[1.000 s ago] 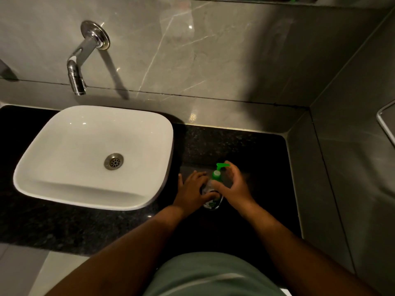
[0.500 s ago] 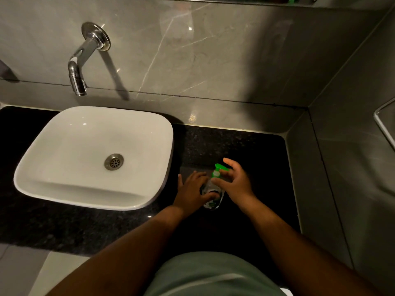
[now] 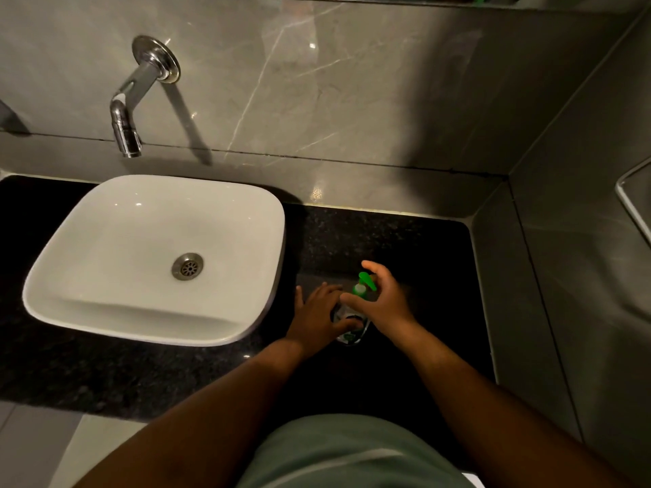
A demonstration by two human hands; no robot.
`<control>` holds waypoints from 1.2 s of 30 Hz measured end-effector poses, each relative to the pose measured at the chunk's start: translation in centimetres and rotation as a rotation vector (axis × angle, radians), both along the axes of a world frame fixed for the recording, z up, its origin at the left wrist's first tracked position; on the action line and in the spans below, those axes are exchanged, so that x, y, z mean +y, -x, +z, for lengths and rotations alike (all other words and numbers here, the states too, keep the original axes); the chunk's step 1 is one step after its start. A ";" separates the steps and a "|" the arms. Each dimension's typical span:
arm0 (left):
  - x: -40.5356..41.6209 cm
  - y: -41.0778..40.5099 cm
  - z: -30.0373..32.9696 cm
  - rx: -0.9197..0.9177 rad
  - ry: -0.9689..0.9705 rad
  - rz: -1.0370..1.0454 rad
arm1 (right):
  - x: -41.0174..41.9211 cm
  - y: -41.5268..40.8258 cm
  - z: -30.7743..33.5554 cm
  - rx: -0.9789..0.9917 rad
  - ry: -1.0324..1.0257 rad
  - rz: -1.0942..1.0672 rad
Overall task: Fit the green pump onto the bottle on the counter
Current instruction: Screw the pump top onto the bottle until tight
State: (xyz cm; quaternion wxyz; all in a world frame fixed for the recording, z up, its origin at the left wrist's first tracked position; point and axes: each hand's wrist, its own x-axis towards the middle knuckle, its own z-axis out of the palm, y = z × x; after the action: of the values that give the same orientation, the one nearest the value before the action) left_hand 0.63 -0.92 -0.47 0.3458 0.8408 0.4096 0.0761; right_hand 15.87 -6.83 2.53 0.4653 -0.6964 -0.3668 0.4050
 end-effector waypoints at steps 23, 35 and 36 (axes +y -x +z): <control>1.6 0.2 -0.4 -0.221 0.410 -0.027 | 3.5 -5.1 1.7 0.137 0.079 0.630; -0.4 -1.4 -0.4 -0.022 0.078 0.245 | 1.2 -0.3 -0.5 -0.034 -0.021 -0.004; -0.5 -1.5 -0.4 -0.005 0.062 0.254 | 1.3 0.0 -0.4 -0.050 -0.024 -0.021</control>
State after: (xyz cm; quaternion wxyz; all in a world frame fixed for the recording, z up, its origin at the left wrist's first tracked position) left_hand 2.14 -1.47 -0.83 0.3600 0.7709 0.5142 0.1086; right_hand 15.85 -5.54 2.11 0.4686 -0.7044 -0.3757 0.3782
